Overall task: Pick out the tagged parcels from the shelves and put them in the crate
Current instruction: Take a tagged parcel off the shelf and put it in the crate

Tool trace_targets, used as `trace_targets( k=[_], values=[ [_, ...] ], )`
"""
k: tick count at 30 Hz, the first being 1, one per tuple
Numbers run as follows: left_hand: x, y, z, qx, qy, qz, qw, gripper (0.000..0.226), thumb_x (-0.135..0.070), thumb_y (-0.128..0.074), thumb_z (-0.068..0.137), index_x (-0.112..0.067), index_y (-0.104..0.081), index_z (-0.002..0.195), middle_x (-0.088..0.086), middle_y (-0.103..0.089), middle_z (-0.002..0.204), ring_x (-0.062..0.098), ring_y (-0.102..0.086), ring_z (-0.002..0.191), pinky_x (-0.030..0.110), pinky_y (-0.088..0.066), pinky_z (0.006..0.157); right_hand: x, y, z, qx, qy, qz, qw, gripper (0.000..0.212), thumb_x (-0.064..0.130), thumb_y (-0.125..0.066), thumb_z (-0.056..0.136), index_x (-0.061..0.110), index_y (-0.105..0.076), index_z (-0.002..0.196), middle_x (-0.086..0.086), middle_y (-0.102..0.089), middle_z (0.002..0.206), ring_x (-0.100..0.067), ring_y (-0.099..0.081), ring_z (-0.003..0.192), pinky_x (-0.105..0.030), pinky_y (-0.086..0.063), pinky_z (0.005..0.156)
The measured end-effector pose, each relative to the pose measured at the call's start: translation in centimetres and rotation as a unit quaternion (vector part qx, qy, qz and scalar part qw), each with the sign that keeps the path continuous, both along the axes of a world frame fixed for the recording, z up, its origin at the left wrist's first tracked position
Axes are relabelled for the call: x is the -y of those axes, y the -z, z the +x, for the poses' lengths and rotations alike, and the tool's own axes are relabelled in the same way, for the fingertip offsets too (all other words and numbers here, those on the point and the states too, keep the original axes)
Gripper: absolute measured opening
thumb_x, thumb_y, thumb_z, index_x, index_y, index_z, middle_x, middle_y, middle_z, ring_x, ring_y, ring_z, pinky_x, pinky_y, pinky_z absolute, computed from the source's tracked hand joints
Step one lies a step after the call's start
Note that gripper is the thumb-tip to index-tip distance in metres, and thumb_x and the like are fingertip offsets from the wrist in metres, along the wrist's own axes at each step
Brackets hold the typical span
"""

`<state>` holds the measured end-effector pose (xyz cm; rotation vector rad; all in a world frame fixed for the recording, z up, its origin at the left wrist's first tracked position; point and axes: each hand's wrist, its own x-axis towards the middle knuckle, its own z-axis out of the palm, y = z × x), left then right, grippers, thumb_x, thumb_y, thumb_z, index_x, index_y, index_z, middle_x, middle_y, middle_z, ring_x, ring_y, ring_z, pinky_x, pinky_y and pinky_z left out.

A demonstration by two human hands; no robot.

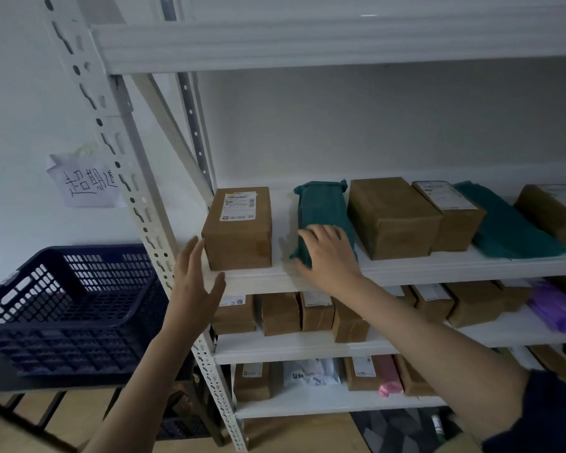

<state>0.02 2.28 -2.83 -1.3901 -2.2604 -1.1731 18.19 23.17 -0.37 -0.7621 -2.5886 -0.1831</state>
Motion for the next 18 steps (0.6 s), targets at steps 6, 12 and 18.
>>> trace_targets(
  k=[6,12,18],
  values=[
    [-3.4,-3.5,5.0,-0.083,0.084,0.027,0.993,0.072,-0.009,-0.071,0.087,-0.01,-0.037,0.15,0.006,-0.035,0.154,0.025,-0.036,0.141,0.048,-0.039,0.112,-2.6,-0.2,5.3,-0.007,0.022,-0.032,0.999,0.065,0.052,-0.053,0.097,0.017,-0.04,0.15,-0.004,-0.045,0.147,-0.024,-0.042,0.133,-0.04,-0.042,0.108],
    [-8.5,-3.3,9.9,-0.105,0.147,-0.016,0.983,0.063,-0.021,-0.065,0.094,-0.007,-0.037,0.149,0.008,-0.042,0.15,0.019,-0.036,0.14,0.035,-0.031,0.118,-4.5,0.3,9.9,-0.018,0.053,-0.058,0.997,0.065,0.052,-0.057,0.094,0.013,-0.046,0.145,-0.006,-0.048,0.139,-0.025,-0.046,0.123,-0.04,-0.052,0.09],
    [-11.8,0.0,10.7,-0.059,0.133,-0.117,0.982,0.075,-0.03,-0.061,0.098,-0.01,-0.02,0.157,0.007,-0.028,0.159,0.02,-0.026,0.147,0.039,-0.026,0.122,-5.7,0.9,12.2,-0.017,0.05,-0.043,0.998,0.06,0.052,-0.056,0.094,0.012,-0.051,0.139,-0.004,-0.049,0.137,-0.024,-0.052,0.117,-0.037,-0.054,0.082]
  ],
)
